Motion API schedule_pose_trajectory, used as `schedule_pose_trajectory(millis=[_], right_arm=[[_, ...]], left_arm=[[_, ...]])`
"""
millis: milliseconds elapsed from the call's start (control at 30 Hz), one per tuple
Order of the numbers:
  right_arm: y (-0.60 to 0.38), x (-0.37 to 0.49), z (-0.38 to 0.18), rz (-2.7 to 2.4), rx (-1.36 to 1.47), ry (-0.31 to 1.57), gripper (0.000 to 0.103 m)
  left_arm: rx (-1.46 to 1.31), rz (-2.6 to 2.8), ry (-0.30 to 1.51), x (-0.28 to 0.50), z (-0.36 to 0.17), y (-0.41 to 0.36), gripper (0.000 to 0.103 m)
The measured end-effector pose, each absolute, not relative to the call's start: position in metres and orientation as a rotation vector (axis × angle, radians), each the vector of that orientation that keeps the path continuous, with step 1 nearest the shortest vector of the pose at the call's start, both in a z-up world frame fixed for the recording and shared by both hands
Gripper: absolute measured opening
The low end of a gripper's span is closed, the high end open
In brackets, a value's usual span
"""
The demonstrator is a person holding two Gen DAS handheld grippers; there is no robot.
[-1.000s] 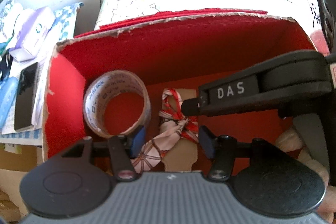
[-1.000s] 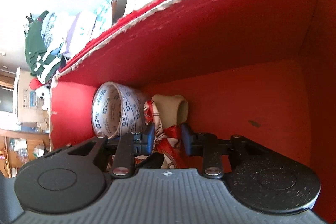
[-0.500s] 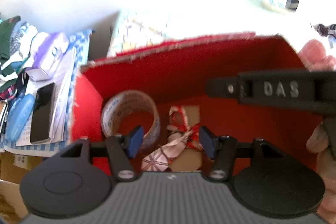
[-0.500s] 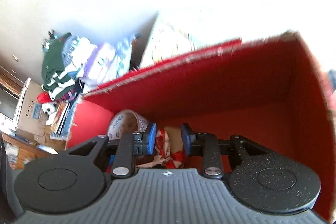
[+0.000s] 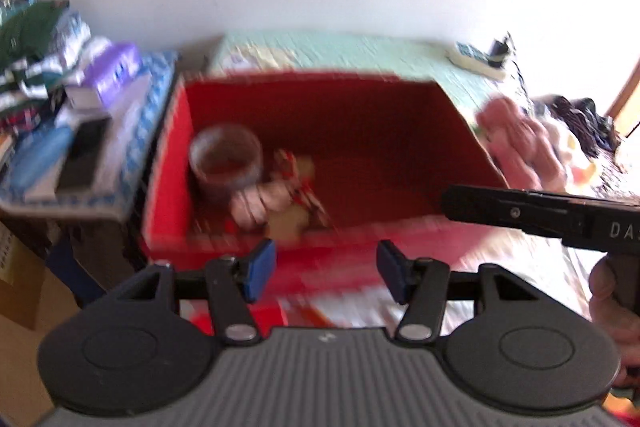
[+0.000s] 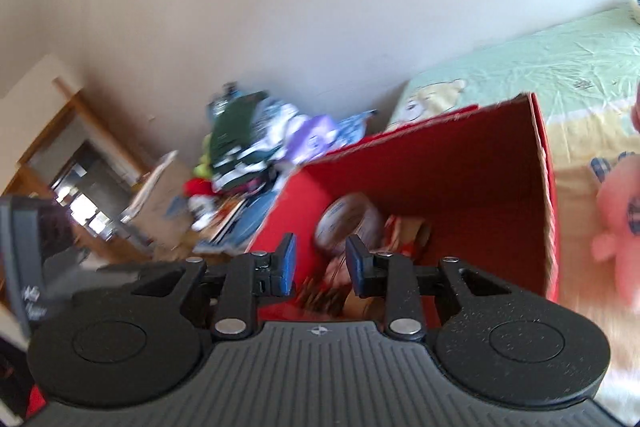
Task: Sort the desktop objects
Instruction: 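Open the right gripper and move it out to the orange bottle gourd, then grasp the orange bottle gourd with the right gripper and lift it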
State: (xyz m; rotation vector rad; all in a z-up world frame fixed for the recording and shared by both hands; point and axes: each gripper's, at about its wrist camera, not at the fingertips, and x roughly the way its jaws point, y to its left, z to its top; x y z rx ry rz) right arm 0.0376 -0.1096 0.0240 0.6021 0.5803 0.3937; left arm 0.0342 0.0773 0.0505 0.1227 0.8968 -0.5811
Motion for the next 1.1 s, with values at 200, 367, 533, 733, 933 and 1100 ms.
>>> schedule_pose_trajectory(millis=[200,367,533,733,933,1100], right_arm=[[-0.121,-0.006,0.0,0.47,0.528,0.685,0.031],[-0.132,-0.003,-0.043,0.458,0.641,0.858,0.031],[-0.13,0.002,-0.055,0.481,0.655,0.936,0.035],[-0.116,0.01,-0.069,0.509,0.659,1.023,0.039],[-0.101,0.014,-0.08,0.5,0.637,1.098,0.043],[-0.12,0.001,-0.074,0.462,0.656,1.101,0.041]], left_arm=[[0.149,-0.584,1.048,0.005,0.011,0.057,0.055],[0.162,-0.55,1.093,0.003,-0.013,0.037,0.053],[0.147,-0.517,1.163,0.008,-0.037,0.035,0.054],[0.092,-0.507,1.232,0.015,-0.059,0.044,0.055],[0.139,-0.55,1.235,0.013,-0.057,0.033,0.055],[0.252,-0.729,1.205,-0.003,-0.042,-0.006,0.055]])
